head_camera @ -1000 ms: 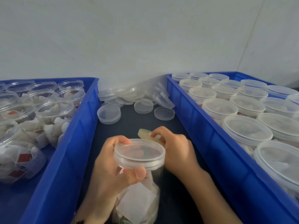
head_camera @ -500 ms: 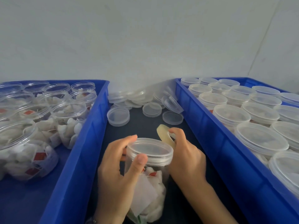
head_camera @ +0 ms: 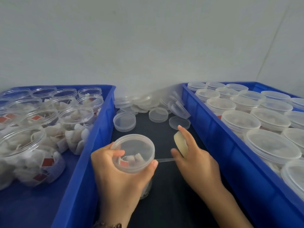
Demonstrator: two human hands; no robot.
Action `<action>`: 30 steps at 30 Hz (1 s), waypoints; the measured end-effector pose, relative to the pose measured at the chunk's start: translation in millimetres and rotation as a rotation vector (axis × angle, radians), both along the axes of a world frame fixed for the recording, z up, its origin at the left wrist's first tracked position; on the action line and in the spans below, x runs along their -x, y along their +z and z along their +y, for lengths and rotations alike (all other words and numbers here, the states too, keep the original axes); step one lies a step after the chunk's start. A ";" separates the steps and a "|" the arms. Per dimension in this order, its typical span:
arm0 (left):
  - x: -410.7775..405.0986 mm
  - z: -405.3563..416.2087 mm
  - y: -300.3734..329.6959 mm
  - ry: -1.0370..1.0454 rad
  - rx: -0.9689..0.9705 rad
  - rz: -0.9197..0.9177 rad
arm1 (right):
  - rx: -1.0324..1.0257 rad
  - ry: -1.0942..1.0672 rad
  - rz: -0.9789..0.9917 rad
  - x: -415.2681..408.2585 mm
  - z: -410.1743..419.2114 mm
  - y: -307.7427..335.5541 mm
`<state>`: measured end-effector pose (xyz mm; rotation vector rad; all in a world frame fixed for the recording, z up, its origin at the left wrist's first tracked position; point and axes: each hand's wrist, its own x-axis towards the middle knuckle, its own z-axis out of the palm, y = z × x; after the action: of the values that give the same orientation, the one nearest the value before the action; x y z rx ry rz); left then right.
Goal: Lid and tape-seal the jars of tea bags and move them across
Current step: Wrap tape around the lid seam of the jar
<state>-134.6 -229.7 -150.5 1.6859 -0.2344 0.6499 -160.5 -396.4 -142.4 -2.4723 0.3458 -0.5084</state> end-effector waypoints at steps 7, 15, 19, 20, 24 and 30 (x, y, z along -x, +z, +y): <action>-6.2 0.6 -6.2 0.069 -0.084 -0.020 | -0.179 0.206 -0.036 10.2 -13.2 8.3; -5.5 1.7 -9.0 -0.017 -0.041 0.044 | -0.182 0.210 -0.102 11.8 -16.8 10.0; -4.8 1.9 -8.2 -0.056 -0.027 0.054 | -0.162 0.209 -0.113 11.8 -17.6 6.3; -4.9 1.8 -8.2 -0.063 -0.026 0.050 | -0.155 0.193 -0.129 10.7 -16.7 6.0; -1.8 0.5 -6.3 -0.096 -0.008 0.057 | -0.187 0.147 -0.179 4.5 -8.7 4.4; 4.2 -4.1 -5.0 -0.143 -0.028 0.035 | -0.225 0.120 -0.199 3.7 2.5 -0.4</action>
<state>-138.7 -233.8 -155.5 1.6885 -0.3372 0.5128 -164.2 -393.9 -142.9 -2.1884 0.1636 -0.6234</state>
